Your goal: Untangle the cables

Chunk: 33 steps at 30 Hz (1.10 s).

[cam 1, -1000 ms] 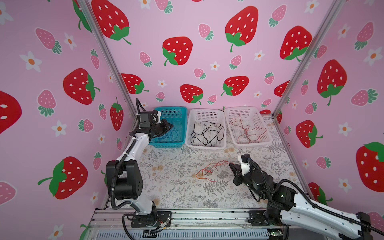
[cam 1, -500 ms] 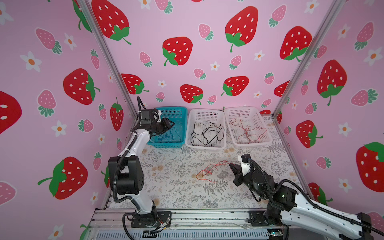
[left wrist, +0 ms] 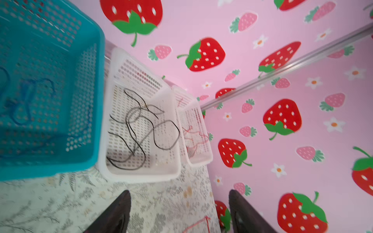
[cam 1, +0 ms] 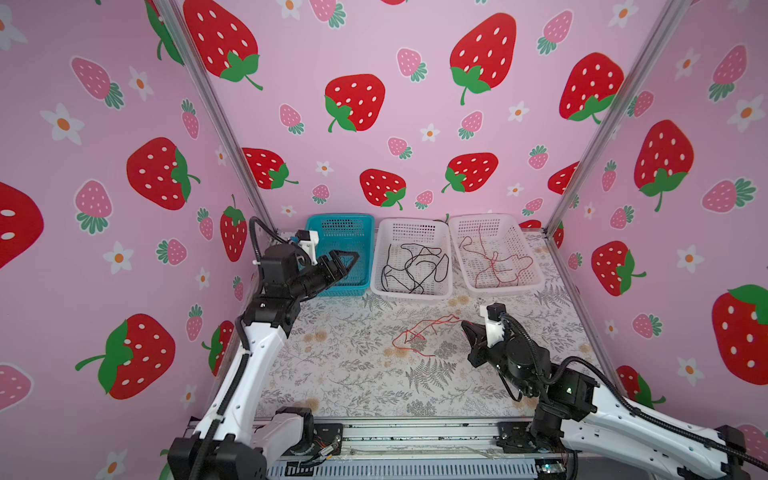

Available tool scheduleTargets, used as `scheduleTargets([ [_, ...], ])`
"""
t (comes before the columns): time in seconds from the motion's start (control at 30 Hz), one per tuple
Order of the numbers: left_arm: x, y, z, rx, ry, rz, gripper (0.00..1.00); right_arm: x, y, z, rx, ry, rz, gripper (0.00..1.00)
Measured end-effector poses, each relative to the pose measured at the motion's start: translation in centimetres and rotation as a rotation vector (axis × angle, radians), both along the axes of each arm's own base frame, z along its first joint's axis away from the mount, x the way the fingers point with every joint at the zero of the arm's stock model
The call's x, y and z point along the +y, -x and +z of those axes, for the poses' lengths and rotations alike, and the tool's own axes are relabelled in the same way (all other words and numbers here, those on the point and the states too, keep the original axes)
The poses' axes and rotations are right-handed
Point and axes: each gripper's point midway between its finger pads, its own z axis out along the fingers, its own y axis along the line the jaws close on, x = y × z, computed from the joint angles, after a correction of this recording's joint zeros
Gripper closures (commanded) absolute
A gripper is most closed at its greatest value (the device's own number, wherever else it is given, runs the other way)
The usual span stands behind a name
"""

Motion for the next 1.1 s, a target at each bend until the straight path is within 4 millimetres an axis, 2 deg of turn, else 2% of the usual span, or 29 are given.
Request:
scheduleTargets([
  [0.1,-2.5,4.6,-0.5,0.003,0.035,-0.072,0.22,-0.2,-0.3,0.8,-0.021,-0.001,-0.012,1.00],
  [0.23,-3.5,9.1,-1.6,0.011,0.102,-0.106,0.23,0.0,-0.9,1.5,-0.046,0.004,-0.025,1.00],
  [0.3,-4.0,10.5,-2.4,0.027,0.131,-0.121,0.23,0.2,-1.1,1.4,-0.052,0.014,-0.026,1.00],
  [0.6,-9.0,15.9,-5.6,0.118,0.133,-0.290,0.25,0.6,-1.6,1.4,-0.074,0.034,-0.039,1.00],
  [0.67,-9.9,16.4,-6.5,0.133,0.111,-0.308,0.28,0.6,-1.7,1.6,-0.079,0.031,-0.039,1.00],
  [0.8,-10.3,16.1,-9.0,0.167,0.074,-0.286,0.42,0.9,-1.7,1.5,-0.081,0.032,-0.035,1.00],
  [0.9,-10.4,15.6,-9.6,0.173,0.056,-0.265,0.51,1.2,-1.6,1.5,-0.081,0.028,-0.018,1.00],
  [1.03,-10.8,15.0,-10.3,0.177,0.031,-0.257,0.52,1.6,-1.3,1.8,-0.085,0.012,0.008,1.00],
  [1.1,-10.8,14.9,-10.3,0.173,0.025,-0.250,0.47,1.6,-1.3,1.7,-0.084,0.013,0.013,1.00],
])
